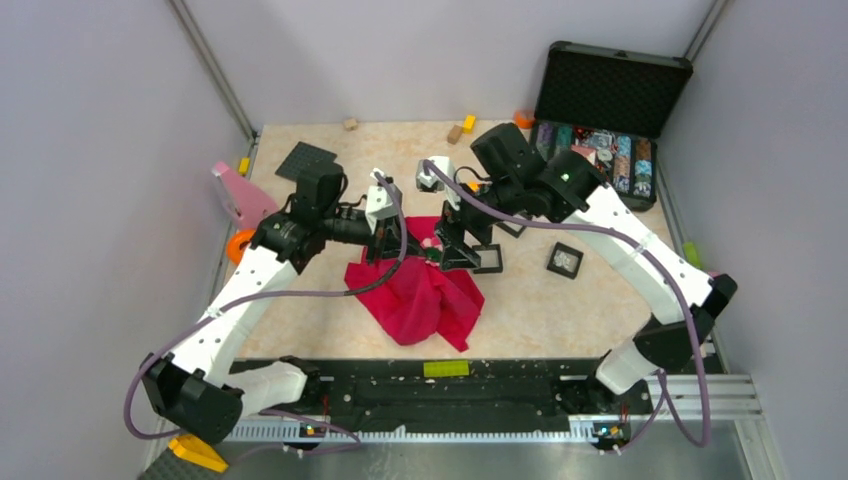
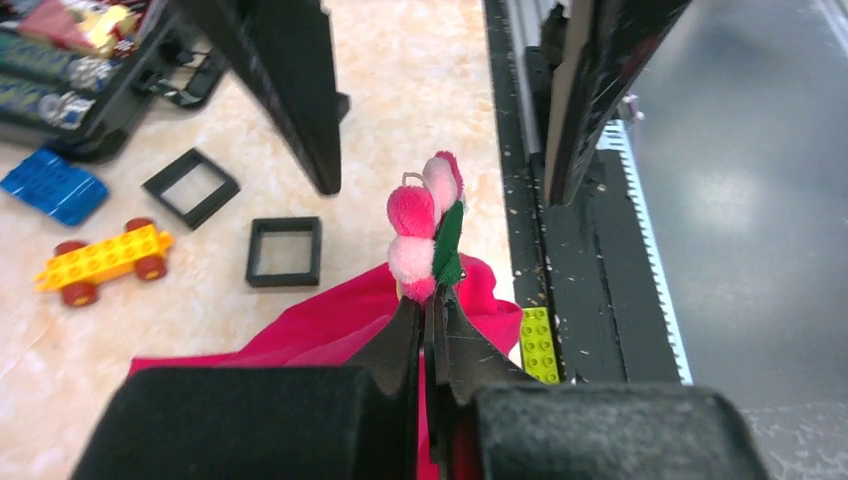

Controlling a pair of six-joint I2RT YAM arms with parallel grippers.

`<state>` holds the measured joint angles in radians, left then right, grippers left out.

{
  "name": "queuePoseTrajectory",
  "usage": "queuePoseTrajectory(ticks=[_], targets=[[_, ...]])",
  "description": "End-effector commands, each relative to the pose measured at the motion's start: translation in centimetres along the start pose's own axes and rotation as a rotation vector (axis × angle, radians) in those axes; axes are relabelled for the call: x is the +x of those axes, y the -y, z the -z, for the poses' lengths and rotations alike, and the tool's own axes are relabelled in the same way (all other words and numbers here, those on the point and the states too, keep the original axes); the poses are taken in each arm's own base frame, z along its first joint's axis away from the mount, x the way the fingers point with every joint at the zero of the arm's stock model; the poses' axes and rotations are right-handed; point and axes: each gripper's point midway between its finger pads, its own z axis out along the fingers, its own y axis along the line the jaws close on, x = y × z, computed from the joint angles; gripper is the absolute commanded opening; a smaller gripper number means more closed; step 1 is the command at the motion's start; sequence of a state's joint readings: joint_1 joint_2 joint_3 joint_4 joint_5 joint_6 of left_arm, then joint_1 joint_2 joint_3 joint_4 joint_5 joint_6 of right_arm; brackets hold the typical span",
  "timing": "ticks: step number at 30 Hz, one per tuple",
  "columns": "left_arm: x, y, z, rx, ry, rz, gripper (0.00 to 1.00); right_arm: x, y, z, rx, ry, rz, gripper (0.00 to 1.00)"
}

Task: Remove the brooch from the garment
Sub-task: Remove the brooch from the clothes.

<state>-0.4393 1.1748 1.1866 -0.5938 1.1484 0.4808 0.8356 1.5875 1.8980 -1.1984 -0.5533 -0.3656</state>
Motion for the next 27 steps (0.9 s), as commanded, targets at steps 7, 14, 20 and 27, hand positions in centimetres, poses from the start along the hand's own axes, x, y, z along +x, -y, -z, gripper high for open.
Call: queuePoseTrajectory(ticks=[7,14,20,27], targets=[[-5.3,-5.8,4.2,-0.464,0.132,-0.039,0.0,-6.1,3.7,8.1,0.401,0.468,0.024,0.86],[-16.7,-7.5,9.7,-0.742,0.297,-0.231,0.0,-5.7,3.2,10.3,0.494,0.675,0.04,0.87],[-27.1,-6.3,12.6,-0.769,0.425,-0.337,0.0,-7.0,3.8,13.1,0.588,0.743,0.006,0.86],[-25.6,-4.3,12.0,-0.705,0.55,-0.095,0.0,-7.3,2.2,13.4,0.529,0.837,-0.008,0.86]])
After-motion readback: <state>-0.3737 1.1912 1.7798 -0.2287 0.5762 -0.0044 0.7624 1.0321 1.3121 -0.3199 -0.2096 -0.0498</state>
